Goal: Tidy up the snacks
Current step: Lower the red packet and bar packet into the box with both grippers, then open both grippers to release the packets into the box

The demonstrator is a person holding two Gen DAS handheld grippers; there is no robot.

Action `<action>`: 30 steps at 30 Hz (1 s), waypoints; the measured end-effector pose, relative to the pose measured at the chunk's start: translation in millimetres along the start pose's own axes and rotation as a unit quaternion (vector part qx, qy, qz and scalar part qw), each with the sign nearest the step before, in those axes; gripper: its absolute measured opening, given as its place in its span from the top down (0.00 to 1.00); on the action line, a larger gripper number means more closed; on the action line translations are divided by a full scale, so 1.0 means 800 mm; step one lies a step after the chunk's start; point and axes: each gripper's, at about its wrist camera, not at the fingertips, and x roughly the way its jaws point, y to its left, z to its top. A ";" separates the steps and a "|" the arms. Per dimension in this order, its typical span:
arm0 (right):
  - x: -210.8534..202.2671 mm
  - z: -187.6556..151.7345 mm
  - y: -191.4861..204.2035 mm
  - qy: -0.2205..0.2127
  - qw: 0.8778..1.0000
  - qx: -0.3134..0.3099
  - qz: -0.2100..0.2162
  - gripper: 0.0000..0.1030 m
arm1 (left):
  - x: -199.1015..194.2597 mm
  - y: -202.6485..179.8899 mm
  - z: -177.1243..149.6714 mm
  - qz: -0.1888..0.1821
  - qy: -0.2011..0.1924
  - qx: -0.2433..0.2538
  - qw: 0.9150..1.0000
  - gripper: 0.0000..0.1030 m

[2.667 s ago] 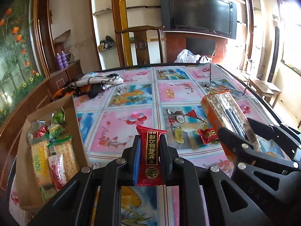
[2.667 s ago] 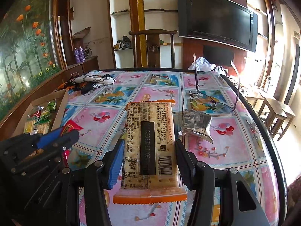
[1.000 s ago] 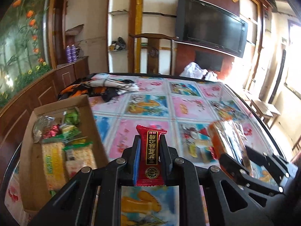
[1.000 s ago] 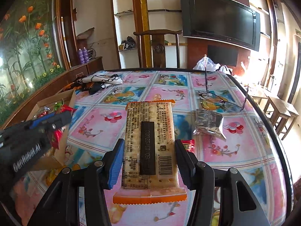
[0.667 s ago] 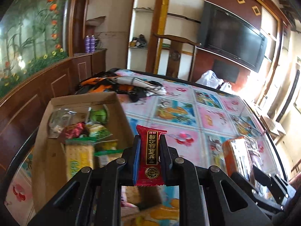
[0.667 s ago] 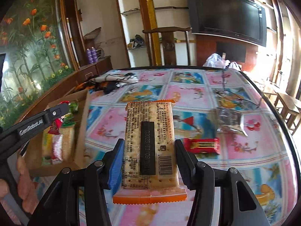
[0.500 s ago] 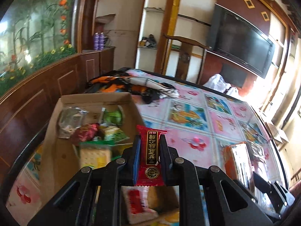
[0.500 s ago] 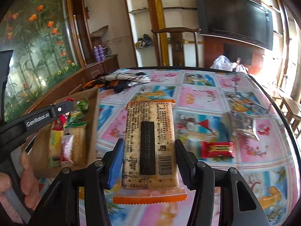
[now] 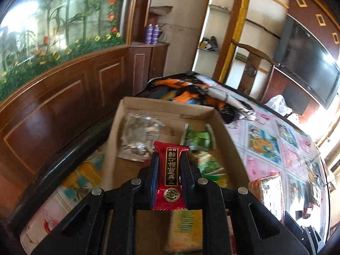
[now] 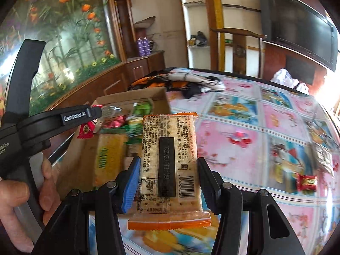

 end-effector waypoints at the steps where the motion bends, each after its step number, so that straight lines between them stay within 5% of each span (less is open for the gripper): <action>1: 0.006 0.001 0.007 0.003 1.000 -0.002 0.003 0.45 | 0.002 0.002 0.001 0.002 0.002 -0.001 1.000 0.83; 23: 0.034 0.008 0.050 0.002 0.999 -0.043 0.025 0.43 | 0.020 0.011 -0.002 0.018 0.028 -0.006 0.999 0.81; 27: 0.023 0.008 0.050 -0.009 0.998 -0.054 0.024 0.43 | 0.012 0.010 0.000 0.023 0.006 -0.004 1.000 0.63; 30: 0.013 0.010 0.046 -0.017 0.998 -0.052 0.029 0.43 | 0.006 0.009 0.001 0.024 -0.007 -0.004 1.000 0.59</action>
